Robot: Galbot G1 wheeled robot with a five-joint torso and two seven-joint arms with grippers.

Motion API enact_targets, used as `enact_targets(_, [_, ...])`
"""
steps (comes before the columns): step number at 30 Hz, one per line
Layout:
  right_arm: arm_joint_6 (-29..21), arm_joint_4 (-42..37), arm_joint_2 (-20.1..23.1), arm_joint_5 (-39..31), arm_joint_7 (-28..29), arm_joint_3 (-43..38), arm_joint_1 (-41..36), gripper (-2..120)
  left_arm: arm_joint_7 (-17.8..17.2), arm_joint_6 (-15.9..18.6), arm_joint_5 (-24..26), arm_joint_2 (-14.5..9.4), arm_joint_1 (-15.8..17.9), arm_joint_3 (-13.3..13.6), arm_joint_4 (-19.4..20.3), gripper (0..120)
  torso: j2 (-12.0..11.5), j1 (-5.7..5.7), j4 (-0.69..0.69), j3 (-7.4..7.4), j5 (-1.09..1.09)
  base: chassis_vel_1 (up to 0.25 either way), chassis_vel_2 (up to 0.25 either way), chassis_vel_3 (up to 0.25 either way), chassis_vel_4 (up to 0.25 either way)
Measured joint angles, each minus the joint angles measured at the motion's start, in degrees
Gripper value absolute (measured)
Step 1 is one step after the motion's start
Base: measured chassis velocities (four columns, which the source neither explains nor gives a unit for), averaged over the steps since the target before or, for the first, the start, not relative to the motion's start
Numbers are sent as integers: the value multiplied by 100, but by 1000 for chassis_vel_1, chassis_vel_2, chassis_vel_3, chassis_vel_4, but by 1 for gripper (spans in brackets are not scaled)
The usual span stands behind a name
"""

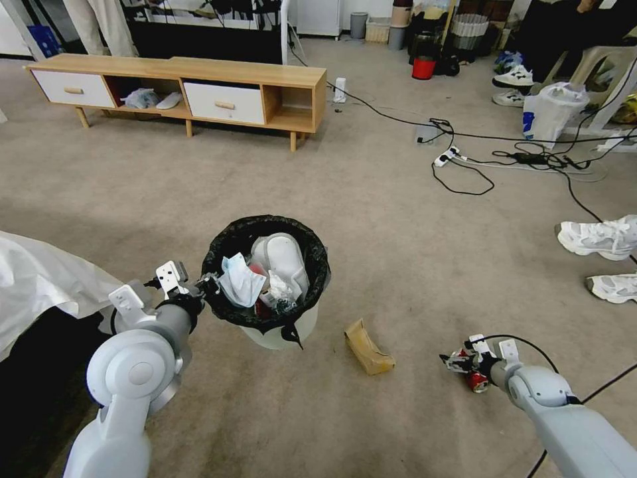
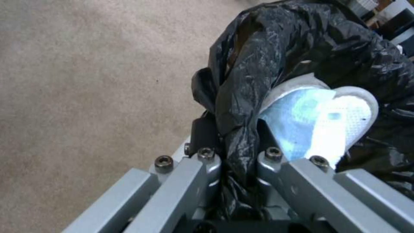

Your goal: Pick up the trash bin and place the garbage on the floor into it.

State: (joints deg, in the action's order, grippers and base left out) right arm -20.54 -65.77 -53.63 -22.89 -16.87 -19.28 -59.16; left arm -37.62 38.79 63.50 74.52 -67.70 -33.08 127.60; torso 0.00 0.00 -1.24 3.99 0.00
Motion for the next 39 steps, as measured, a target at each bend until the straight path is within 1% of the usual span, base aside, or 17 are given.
enact_targets(12, [270, 441, -57, 145, -54, -82, -16, 100, -2, -1, -7, -4, -23, 16, 33, 4, -1, 0, -1, 0, 0, 0, 0, 0, 0])
enact_targets(20, [350, 575, -126, 260, -92, -103, -14, 100, -12, -1, -12, 3, -20, 14, 40, 4, 0, 0, 0, 0, 0, 0, 0, 0, 0])
enact_targets(22, [354, 582, -138, 281, -95, -103, -15, 98, -13, -1, -13, 5, -22, 15, 43, 4, 0, 0, 0, 0, 0, 0, 0, 0, 0])
enact_targets(24, [379, 597, -159, 354, -98, -103, -21, 88, -13, -1, -15, 4, -25, 12, 47, 4, 0, 0, 0, 0, 0, 0, 0, 0, 0])
enact_targets(25, [379, 597, -159, 354, -98, -103, -21, 88, -13, -1, -15, 4, -25, 12, 47, 4, 0, 0, 0, 0, 0, 0, 0, 0, 0])
enact_targets(26, [387, 605, -170, 404, -124, -105, -26, 84, -13, -2, -16, 4, -26, 7, 54, 4, 0, 0, 0, 0, 0, 0, 0, 0, 0])
enact_targets(27, [387, 605, -170, 404, -124, -105, -26, 84, -13, -2, -16, 4, -26, 7, 54, 4, 0, 0, 0, 0, 0, 0, 0, 0, 0])
enact_targets(29, [406, 628, -190, 465, -148, -108, -32, 68, -13, -1, -16, 2, -34, -2, 61, 4, 0, 0, 0, 0, 0, 0, 0, 0, 0])
enact_targets(30, [406, 628, -190, 465, -148, -108, -32, 68, -13, -1, -16, 2, -34, -2, 61, 4, 0, 0, 0, 0, 0, 0, 0, 0, 0])
enact_targets(32, [424, 662, -199, 475, -171, -110, -16, 59, -14, -2, -17, 4, -38, -5, 65, 4, 0, 0, 0, 0, 0, 0, 0, 0, 0])
enact_targets(33, [424, 662, -199, 475, -171, -110, -16, 59, -14, -2, -17, 4, -38, -5, 65, 4, 0, 0, 0, 0, 0, 0, 0, 0, 0])
enact_targets(34, [448, 693, -210, 475, -190, -119, 2, 52, -14, -1, -19, 8, -39, -5, 65, 4, 0, 0, 0, 0, 0, 0, 0, 0, 0])
enact_targets(36, [474, 727, -222, 486, -218, -130, 23, 42, -14, -2, -26, 12, -38, -5, 59, 4, 0, 0, 0, 0, 0, 0, 0, 0, 0])
enact_targets(37, [474, 727, -222, 486, -218, -130, 23, 42, -14, -2, -26, 12, -38, -5, 59, 4, 0, 0, 0, 0, 0, 0, 0, 0, 0])
enact_targets(39, [490, 727, -227, 491, -222, -133, 25, 32, -14, -2, -34, 16, -29, 0, 51, 4, 0, 0, 0, 0, 0, 0, 0, 0, 0])
